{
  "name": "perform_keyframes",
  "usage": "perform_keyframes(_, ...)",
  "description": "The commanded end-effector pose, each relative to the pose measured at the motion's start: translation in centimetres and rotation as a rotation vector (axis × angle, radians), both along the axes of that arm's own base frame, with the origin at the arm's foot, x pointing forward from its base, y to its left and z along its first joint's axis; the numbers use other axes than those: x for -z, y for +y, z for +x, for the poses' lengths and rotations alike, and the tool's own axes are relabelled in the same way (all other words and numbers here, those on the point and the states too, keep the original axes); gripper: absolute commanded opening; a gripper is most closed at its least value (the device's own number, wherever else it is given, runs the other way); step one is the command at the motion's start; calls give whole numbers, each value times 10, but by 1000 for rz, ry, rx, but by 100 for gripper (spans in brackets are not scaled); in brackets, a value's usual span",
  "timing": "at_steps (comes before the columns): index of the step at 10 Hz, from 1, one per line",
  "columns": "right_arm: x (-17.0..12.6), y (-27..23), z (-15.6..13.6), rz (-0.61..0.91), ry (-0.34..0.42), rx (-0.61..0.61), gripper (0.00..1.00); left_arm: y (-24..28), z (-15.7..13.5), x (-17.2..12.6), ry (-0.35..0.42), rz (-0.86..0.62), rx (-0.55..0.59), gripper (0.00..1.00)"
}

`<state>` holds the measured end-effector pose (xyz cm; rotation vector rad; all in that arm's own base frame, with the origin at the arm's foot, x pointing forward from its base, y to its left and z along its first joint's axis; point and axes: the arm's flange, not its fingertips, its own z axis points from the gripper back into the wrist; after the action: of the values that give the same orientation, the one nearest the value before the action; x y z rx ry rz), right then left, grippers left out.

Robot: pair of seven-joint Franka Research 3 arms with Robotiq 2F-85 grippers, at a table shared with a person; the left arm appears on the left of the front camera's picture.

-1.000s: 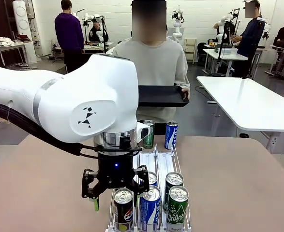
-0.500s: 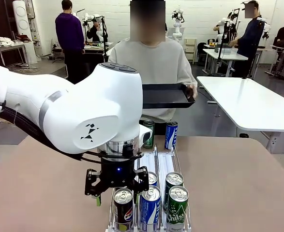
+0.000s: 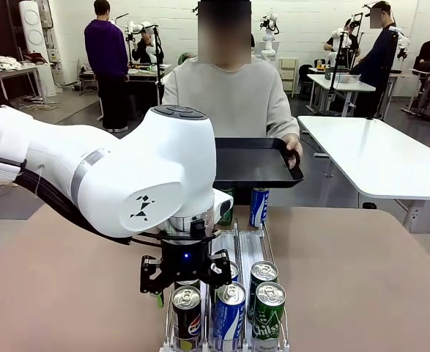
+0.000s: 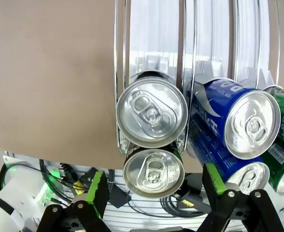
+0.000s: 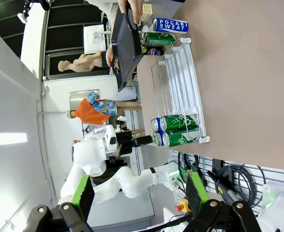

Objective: Retrieve and hand over the desired beverage to the person.
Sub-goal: Pick up a can of the same type that the person held from the Automatic Can Dispenser.

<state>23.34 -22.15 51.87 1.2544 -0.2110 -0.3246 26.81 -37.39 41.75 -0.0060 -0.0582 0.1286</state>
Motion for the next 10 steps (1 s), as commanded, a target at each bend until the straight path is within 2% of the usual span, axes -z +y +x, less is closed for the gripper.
perform_keyframes(1,0,1,1,19,-20,-3,100,1,6,6,-22,17,27,100)
perform_keyframes(5,0,1,1,19,-20,-3,100,4,7,8,-9,26,50,100)
perform_keyframes(6,0,1,1,19,-20,-3,100,5,7,8,-5,26,67,52)
perform_keyframes(7,0,1,1,19,-20,-3,100,5,7,8,12,26,66,42)
perform_keyframes(8,0,1,1,19,-20,-3,100,5,6,7,31,22,59,0)
perform_keyframes(10,0,1,1,19,-20,-3,100,6,7,5,96,14,38,0)
